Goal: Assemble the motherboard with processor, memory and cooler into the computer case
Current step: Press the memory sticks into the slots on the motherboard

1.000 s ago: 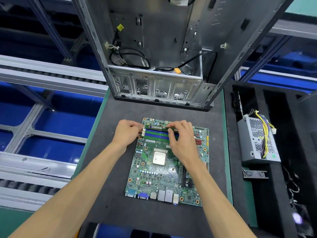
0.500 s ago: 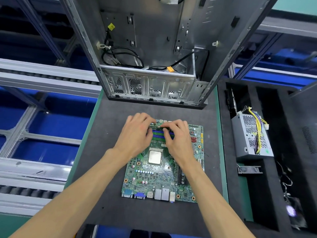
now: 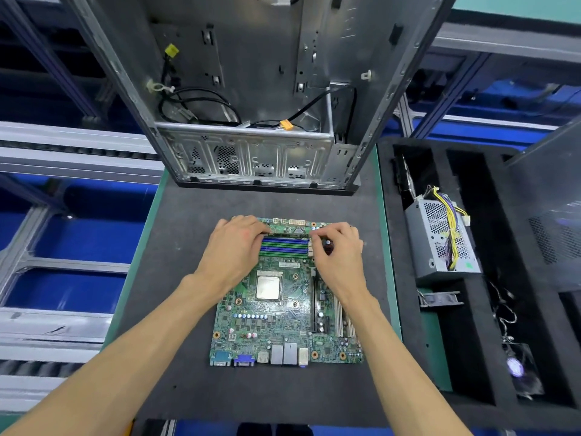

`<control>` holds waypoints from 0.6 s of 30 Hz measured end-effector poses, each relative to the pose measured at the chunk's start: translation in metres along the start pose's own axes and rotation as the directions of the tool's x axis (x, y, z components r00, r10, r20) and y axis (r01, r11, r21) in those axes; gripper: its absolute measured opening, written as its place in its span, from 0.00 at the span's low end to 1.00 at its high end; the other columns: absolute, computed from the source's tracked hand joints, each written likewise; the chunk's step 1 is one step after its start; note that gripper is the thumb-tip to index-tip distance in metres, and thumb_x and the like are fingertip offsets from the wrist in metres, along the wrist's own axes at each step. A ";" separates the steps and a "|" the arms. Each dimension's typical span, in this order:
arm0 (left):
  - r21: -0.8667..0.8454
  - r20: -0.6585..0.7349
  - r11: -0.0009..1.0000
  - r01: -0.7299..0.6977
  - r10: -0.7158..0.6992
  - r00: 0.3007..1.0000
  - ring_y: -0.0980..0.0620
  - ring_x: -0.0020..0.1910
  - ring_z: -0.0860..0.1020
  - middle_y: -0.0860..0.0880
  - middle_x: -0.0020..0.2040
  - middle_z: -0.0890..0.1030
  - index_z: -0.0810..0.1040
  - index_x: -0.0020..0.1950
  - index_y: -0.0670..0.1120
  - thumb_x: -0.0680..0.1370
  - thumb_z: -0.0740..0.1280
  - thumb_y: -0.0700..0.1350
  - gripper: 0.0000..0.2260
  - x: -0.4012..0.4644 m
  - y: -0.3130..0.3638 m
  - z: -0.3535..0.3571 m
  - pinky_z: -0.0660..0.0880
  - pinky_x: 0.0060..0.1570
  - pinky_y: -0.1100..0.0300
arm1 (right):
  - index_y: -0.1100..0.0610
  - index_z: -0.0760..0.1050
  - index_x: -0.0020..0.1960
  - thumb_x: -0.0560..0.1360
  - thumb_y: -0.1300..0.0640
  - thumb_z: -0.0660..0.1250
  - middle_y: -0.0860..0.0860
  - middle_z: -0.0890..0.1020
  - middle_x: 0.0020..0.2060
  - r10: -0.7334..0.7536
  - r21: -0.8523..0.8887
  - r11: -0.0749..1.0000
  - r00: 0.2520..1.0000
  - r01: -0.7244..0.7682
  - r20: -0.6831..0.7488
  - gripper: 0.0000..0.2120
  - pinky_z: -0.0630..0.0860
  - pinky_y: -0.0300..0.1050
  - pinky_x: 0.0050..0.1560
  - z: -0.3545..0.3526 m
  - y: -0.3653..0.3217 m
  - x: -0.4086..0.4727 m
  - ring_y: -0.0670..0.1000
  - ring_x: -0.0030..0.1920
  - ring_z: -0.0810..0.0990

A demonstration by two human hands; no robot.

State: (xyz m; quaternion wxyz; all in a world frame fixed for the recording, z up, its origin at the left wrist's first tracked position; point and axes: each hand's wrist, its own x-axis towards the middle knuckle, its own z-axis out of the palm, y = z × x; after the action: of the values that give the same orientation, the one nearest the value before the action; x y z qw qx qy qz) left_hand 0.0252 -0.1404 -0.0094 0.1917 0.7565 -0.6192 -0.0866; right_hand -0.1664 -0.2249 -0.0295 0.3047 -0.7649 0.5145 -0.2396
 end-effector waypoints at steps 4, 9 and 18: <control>0.012 0.002 1.000 -0.001 0.001 1.000 0.50 0.55 0.78 0.52 0.53 0.84 0.83 0.58 0.48 0.81 0.65 0.42 0.10 0.000 0.000 0.000 0.69 0.53 0.53 | 0.50 0.84 0.49 0.79 0.57 0.70 0.48 0.75 0.48 0.015 0.026 1.000 1.000 -0.014 -0.013 0.04 0.64 0.45 0.60 -0.001 0.002 0.002 0.49 0.55 0.70; 0.033 -0.006 0.999 -0.007 0.007 1.000 0.50 0.53 0.79 0.53 0.52 0.84 0.84 0.58 0.49 0.81 0.65 0.42 0.10 0.001 0.002 0.001 0.68 0.52 0.53 | 0.50 0.84 0.49 0.79 0.57 0.71 0.46 0.74 0.48 0.053 0.056 0.997 0.998 -0.054 0.018 0.04 0.67 0.47 0.64 -0.005 0.002 0.004 0.47 0.56 0.69; 0.117 0.011 0.993 -0.002 0.001 1.000 0.49 0.51 0.74 0.53 0.49 0.80 0.84 0.59 0.52 0.80 0.66 0.43 0.11 0.004 0.003 0.002 0.65 0.50 0.55 | 0.49 0.84 0.47 0.78 0.50 0.70 0.47 0.75 0.49 0.097 0.079 0.992 0.994 -0.101 0.054 0.05 0.66 0.48 0.65 -0.008 -0.001 0.008 0.48 0.57 0.68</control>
State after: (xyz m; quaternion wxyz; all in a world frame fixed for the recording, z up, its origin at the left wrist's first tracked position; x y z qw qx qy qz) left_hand 0.0225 -0.1453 -0.0096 0.1438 0.7654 -0.6249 -0.0543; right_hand -0.1681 -0.2333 -0.0226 0.3597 -0.7312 0.5338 -0.2259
